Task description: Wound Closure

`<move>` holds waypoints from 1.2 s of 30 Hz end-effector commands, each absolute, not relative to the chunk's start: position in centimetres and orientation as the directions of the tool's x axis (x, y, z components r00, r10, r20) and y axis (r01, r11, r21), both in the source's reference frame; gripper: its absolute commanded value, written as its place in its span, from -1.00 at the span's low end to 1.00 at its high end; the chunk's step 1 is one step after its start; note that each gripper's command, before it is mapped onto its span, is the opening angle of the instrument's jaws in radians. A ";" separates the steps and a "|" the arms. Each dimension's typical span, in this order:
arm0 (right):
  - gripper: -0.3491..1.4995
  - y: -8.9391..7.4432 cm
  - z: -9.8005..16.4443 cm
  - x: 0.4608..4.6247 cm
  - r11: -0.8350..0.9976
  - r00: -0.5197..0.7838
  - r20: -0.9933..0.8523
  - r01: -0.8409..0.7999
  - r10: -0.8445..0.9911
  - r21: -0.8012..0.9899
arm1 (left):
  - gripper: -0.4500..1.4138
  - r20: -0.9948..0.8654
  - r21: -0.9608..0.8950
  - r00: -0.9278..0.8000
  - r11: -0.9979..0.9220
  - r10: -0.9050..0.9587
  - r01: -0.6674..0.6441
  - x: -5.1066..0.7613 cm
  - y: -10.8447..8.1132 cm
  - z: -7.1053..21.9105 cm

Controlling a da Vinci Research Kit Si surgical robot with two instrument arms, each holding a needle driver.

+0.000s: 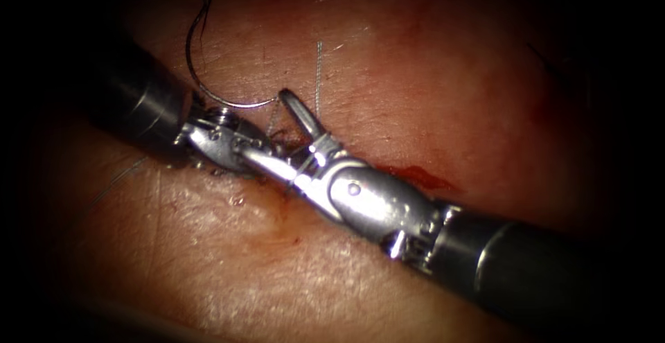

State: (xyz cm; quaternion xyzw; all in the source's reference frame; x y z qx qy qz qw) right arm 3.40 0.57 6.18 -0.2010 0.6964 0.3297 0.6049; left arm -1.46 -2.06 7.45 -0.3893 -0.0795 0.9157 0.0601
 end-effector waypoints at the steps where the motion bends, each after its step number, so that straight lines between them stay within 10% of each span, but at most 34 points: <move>1: -0.06 0.5 6.3 3.44 0.692 -0.167 -0.977 -0.690 0.132 0.211 | -1.00 -0.698 -0.198 -0.692 -0.978 0.182 -0.058 -1.34 -2.1 7.4; 36: -0.09 1.0 7.4 3.43 0.392 -0.022 -0.761 -0.847 0.649 0.359 | -1.00 -0.686 -0.222 -0.694 -0.971 0.219 -0.087 -1.19 -2.4 6.9</move>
